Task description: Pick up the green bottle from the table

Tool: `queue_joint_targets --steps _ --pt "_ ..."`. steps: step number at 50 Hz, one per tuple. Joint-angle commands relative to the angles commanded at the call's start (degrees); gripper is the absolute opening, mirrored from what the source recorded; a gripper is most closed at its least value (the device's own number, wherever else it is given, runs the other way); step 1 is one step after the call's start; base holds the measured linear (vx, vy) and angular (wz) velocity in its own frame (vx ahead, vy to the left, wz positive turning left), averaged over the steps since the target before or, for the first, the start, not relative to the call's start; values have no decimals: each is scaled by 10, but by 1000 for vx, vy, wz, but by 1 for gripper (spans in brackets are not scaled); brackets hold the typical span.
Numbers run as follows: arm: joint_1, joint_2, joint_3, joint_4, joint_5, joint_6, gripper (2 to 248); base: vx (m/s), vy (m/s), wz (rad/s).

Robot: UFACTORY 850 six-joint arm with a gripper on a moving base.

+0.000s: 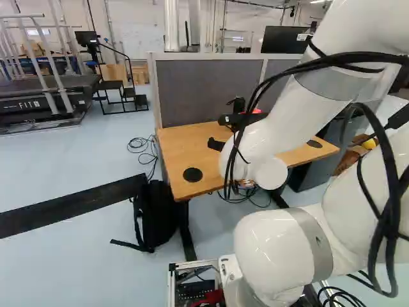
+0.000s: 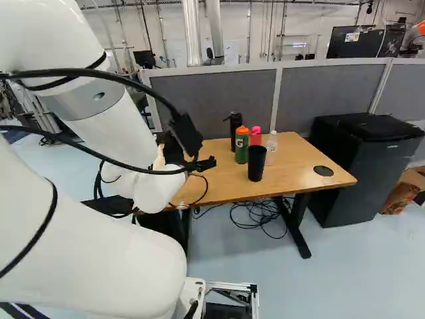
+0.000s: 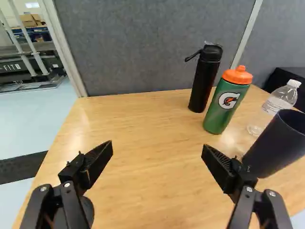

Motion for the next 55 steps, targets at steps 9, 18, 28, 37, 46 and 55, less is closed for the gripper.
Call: queue_joint_targets --steps 9,18,28,37,46,55 --pt "-3 -16 -14 0 0 0 247 151 -44 -6" --pt "-5 -33 -29 0 0 0 247 27 -5 -6" --pt "-8 -49 -42 3 0 0 247 0 0 0" --pt "-8 -58 -51 38 0 0 247 0 0 0" --pt "-8 -60 -52 90 0 0 247 0 0 0" --pt "-8 -64 -56 144 0 0 247 0 0 0"
